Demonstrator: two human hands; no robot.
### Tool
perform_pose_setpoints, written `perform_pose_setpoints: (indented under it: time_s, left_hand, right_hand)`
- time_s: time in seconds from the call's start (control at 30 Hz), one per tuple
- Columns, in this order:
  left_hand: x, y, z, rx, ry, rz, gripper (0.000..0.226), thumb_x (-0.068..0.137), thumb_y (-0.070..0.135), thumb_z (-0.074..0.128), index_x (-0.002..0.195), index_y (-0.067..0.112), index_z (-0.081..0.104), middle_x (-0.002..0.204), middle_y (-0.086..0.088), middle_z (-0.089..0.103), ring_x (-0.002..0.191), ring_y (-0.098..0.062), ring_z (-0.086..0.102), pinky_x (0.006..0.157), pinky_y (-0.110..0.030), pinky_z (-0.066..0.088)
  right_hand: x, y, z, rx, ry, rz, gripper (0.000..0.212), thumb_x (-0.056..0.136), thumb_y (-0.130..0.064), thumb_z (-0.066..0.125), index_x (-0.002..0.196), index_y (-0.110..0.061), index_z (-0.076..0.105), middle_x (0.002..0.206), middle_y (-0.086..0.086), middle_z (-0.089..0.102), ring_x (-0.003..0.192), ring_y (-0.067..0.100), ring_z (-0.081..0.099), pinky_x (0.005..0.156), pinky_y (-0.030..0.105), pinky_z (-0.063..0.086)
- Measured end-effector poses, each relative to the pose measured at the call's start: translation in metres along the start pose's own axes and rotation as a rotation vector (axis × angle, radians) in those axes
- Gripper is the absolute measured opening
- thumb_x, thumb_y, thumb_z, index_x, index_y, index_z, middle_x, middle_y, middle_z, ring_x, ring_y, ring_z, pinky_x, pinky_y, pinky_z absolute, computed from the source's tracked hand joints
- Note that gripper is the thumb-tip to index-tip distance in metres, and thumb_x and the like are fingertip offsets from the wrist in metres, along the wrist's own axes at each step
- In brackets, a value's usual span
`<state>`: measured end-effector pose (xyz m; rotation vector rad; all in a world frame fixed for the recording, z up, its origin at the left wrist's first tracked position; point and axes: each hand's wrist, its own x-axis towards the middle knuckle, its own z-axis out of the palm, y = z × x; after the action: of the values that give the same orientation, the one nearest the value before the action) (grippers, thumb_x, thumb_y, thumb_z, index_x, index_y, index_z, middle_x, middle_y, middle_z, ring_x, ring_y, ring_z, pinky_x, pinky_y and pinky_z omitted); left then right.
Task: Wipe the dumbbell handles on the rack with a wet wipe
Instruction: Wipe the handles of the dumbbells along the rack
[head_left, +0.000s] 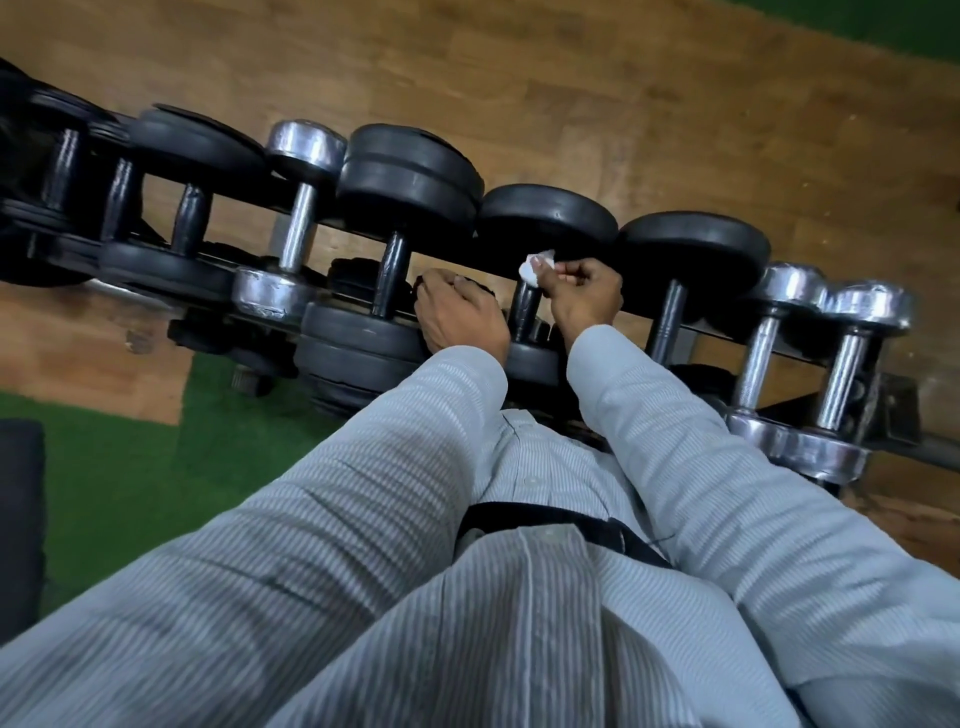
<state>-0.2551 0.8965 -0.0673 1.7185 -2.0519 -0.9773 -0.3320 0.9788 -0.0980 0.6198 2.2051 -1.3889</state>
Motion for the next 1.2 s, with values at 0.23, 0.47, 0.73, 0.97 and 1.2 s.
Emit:
perform_pose_setpoints:
  time_s: [0.23, 0.47, 0.73, 0.97, 1.2]
  left_hand:
    - [-0.001, -0.001, 0.001, 0.0, 0.012, 0.009, 0.018, 0.098, 0.02, 0.05, 0.105, 0.01, 0.062, 0.104, -0.007, 0.067, 0.1, -0.028, 0.06, 0.081, -0.037, 0.043]
    - [0.0, -0.003, 0.003, 0.007, 0.008, -0.003, 0.016, 0.098, 0.023, 0.049, 0.102, 0.012, 0.06, 0.102, -0.007, 0.066, 0.099, -0.028, 0.06, 0.082, -0.041, 0.047]
    - [0.0, -0.003, 0.002, -0.009, 0.007, 0.001, 0.016, 0.097, 0.023, 0.049, 0.1, 0.012, 0.06, 0.099, -0.006, 0.065, 0.094, -0.029, 0.06, 0.081, -0.045, 0.05]
    - [0.0, -0.002, 0.002, 0.019, -0.008, -0.006, 0.014, 0.098, 0.021, 0.05, 0.099, 0.012, 0.06, 0.1, -0.007, 0.065, 0.097, -0.028, 0.06, 0.078, -0.039, 0.045]
    - [0.0, -0.001, 0.001, 0.008, 0.004, -0.002, 0.016, 0.097, 0.021, 0.05, 0.098, 0.01, 0.061, 0.1, -0.009, 0.066, 0.098, -0.03, 0.06, 0.075, -0.035, 0.039]
  right_hand:
    - [0.013, 0.002, 0.004, 0.159, -0.058, 0.286, 0.022, 0.083, 0.011, 0.065, 0.076, -0.01, 0.066, 0.068, 0.006, 0.063, 0.056, 0.018, 0.055, 0.045, 0.022, 0.044]
    - [0.004, 0.023, -0.027, -0.552, -0.447, 0.0, 0.025, 0.076, -0.009, 0.082, 0.063, -0.029, 0.076, 0.091, -0.008, 0.078, 0.096, 0.012, 0.068, 0.095, 0.026, 0.052]
    - [0.005, -0.011, -0.008, 0.12, 0.007, 0.234, 0.016, 0.064, -0.005, 0.083, 0.063, -0.01, 0.068, 0.061, 0.003, 0.073, 0.059, 0.017, 0.071, 0.074, 0.044, 0.065]
    - [-0.024, 0.008, -0.024, -0.105, -0.187, -0.15, 0.018, 0.067, -0.023, 0.095, 0.076, -0.019, 0.08, 0.079, -0.007, 0.078, 0.075, 0.003, 0.073, 0.075, 0.018, 0.058]
    - [-0.024, 0.008, -0.025, -0.2, -0.225, -0.231, 0.019, 0.065, -0.023, 0.097, 0.074, -0.018, 0.081, 0.074, -0.007, 0.077, 0.068, 0.0, 0.07, 0.072, 0.015, 0.056]
